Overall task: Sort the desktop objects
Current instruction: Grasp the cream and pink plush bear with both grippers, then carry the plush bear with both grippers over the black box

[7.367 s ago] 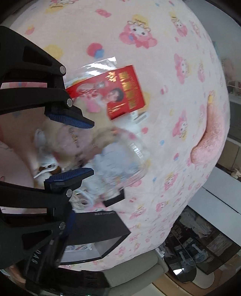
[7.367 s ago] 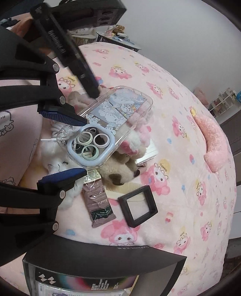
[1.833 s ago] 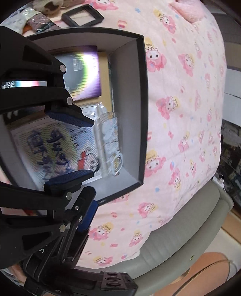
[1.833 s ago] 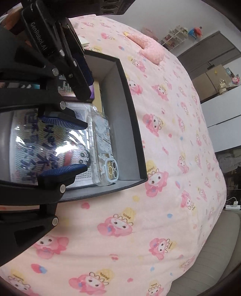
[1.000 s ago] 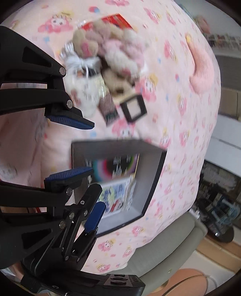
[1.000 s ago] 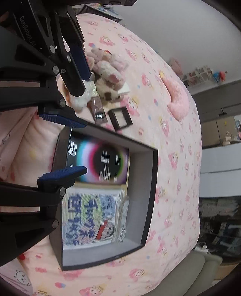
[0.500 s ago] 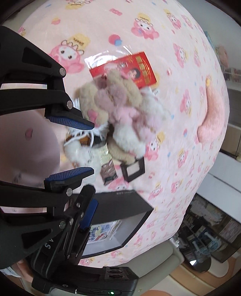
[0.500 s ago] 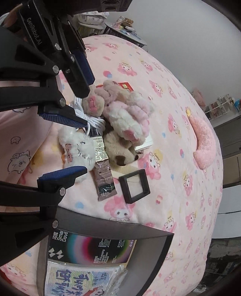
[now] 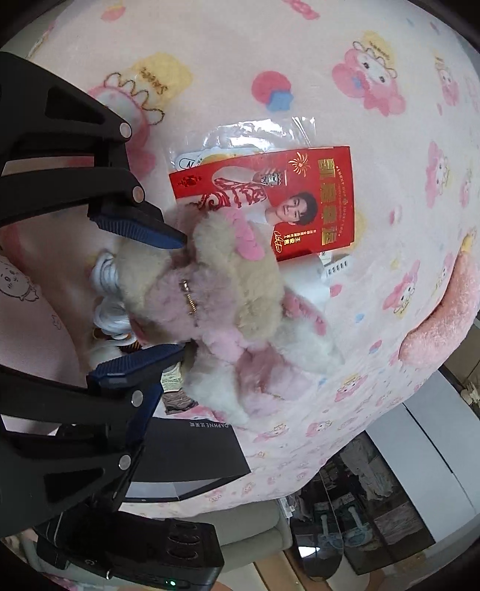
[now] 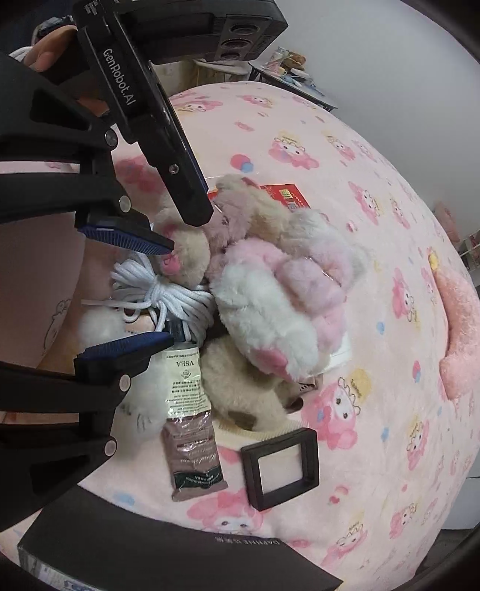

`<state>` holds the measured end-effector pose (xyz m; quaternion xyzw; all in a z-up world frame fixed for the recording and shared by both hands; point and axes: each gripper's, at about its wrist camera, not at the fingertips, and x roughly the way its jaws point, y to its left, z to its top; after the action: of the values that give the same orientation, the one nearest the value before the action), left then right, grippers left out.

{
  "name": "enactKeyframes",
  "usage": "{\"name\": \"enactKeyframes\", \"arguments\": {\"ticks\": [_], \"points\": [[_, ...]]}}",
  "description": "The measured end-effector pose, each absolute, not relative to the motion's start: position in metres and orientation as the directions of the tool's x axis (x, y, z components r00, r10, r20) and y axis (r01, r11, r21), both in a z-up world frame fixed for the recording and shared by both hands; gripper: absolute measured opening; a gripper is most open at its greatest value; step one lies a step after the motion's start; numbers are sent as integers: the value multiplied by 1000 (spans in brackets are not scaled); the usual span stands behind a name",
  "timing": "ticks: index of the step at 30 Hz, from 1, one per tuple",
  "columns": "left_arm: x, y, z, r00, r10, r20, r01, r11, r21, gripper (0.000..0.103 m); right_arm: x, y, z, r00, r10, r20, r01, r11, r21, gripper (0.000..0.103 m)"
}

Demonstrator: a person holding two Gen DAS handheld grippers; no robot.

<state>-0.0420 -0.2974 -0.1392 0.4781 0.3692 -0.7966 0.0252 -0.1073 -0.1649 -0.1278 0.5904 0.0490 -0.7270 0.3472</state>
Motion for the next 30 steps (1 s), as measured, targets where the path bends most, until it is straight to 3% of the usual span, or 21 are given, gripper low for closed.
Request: {"name": "enactKeyframes", "arguments": {"ticks": [3, 7, 10, 18, 21, 30], "points": [[-50, -297, -149, -526, 299, -796, 394, -744, -540, 56, -115, -174, -137, -55, -417, -907, 554, -769, 319, 39], [-54, -295, -158, -523, 309, -794, 390, -742, -546, 36, -120, -185, -151, -6, -393, -919, 568, -758, 320, 40], [-47, -294, -146, -552, 304, -776, 372, -743, -556, 31, -120, -184, -152, 4, -411, -912, 573, -746, 339, 40], [-25, -278, -92, -623, 347, -701, 241, -767, -594, 31, -114, -144, -119, -11, -574, -819, 483, -720, 498, 40], [-24, -260, -70, -640, 417, -645, 151, -755, -638, 31, -104, -127, -93, -67, -607, -792, 493, -710, 502, 40], [-53, -159, -27, -591, 513, -622, -65, -800, -597, 31, -95, -36, -42, -254, -596, -762, 455, -769, 449, 40]]}}
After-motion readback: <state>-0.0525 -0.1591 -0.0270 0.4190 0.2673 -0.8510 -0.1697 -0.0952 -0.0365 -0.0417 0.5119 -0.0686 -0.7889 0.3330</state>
